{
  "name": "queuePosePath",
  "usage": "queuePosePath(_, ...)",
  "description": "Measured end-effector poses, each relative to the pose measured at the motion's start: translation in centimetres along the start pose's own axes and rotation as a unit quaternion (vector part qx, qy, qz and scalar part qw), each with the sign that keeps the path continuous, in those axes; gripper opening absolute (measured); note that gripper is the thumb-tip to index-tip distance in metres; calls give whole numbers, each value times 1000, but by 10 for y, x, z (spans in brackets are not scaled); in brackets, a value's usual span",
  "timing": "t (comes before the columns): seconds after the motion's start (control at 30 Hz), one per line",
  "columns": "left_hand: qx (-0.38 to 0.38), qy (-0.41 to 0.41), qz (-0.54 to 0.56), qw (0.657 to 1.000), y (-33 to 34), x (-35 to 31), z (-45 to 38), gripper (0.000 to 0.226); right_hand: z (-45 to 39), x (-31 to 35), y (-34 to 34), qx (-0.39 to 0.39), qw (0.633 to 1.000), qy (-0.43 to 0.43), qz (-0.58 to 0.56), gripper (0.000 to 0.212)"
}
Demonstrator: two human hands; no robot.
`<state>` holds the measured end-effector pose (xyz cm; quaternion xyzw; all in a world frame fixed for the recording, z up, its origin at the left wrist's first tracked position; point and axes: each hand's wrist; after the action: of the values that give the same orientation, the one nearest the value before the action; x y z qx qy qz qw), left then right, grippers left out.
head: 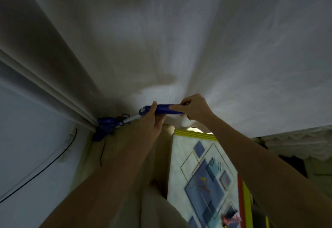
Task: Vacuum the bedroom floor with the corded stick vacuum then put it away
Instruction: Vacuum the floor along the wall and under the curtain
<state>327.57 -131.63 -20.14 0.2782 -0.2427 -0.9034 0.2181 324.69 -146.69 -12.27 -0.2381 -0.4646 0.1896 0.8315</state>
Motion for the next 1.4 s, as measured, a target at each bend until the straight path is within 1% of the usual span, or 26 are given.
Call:
queuePosePath(0.07, 26, -14, 10, 999, 12, 1, 13, 23, 5, -7, -7, 12, 999, -9, 32, 33)
queuePosePath(0.1, 29, -20, 14, 999, 18, 1, 17, 17, 8, -10, -11, 14, 999, -18, 45, 34)
queuePosePath(0.13, 25, -26, 28, 999, 24, 4, 20, 16, 11, -13, -17, 15, 998, -25, 53, 36)
queuePosePath(0.23, 32, -51, 57, 997, 37, 11, 31, 34, 22, -14, -42, 27, 995, -40, 83, 38)
queuePosePath(0.3, 37, -55, 52, 996, 48, 16, 35, 39, 26, -11, -58, 46, 986, -57, 147, 41)
queuePosePath(0.37, 46, -56, 59, 996, 57, 21, 36, 36, 27, -8, -66, 48, 966, -69, 244, 45)
queuePosePath(0.43, 47, -56, 58, 996, 60, 20, 37, 27, 27, -6, -65, 34, 943, -76, 323, 46)
queuePosePath(0.5, 46, -46, 44, 997, 59, 17, 34, 19, 25, -4, -59, 15, 918, -100, 383, 45)
queuePosePath(0.6, 48, -24, 31, 998, 52, 6, 31, 21, 21, 4, -50, 8, 878, -152, 454, 46)
queuePosePath(0.73, 32, -4, 24, 999, 36, -5, 25, 23, 9, 21, -38, 52, 850, -190, 488, 50)
queuePosePath(0.83, 14, -6, 38, 999, 16, -4, 20, 29, 3, 28, -18, 101, 832, -168, 519, 48)
queuePosePath(0.87, 12, -2, 44, 999, 8, -3, 19, 31, 3, 29, -7, 106, 830, -156, 525, 47)
queuePosePath(0.9, 17, 8, 57, 998, 3, -3, 18, 36, 4, 28, 3, 96, 835, -149, 521, 46)
queuePosePath(0.93, 23, 25, 73, 997, 2, -5, 17, 42, 5, 27, 12, 72, 842, -148, 513, 45)
queuePosePath(0.97, 28, 39, 86, 995, 1, -8, 16, 42, 6, 26, 18, 39, 848, -155, 505, 45)
queuePosePath(1.03, 16, 53, 90, 994, 3, -13, 13, 27, 7, 26, 21, -13, 847, -168, 504, 48)
queuePosePath(1.07, 9, 52, 84, 995, 5, -16, 15, 20, 8, 26, 21, -21, 844, -171, 508, 49)
queuePosePath(1.1, 7, 53, 73, 996, 7, -16, 18, 17, 10, 24, 20, -21, 842, -171, 511, 51)
queuePosePath(1.23, 1, 39, 15, 999, -2, 0, 30, 19, 19, 11, 18, -18, 831, -179, 527, 55)
queuePosePath(1.27, 6, 33, 16, 999, -2, 2, 33, 25, 23, 9, 17, -18, 829, -182, 529, 55)
queuePosePath(1.3, 18, -12, 48, 999, -1, 4, 34, 35, 27, 9, 15, -17, 827, -186, 530, 55)
queuePosePath(1.33, 22, -44, 48, 998, 3, 1, 42, 45, 32, 11, 14, -16, 826, -190, 530, 54)
queuePosePath(1.37, 14, -34, 49, 998, 6, 3, 49, 46, 37, 15, 12, -16, 825, -194, 531, 54)
queuePosePath(1.4, 5, -20, 32, 999, 5, 2, 61, 37, 42, 19, 10, -17, 822, -196, 534, 53)
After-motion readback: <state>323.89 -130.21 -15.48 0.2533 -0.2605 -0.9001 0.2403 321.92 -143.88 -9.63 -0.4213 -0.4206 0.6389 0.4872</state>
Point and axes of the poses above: each hand's wrist, its own z-axis away from the middle knuckle, its own y-axis out of the palm, x = y × z, and after that the axes turned 5 degrees about x, right-handed
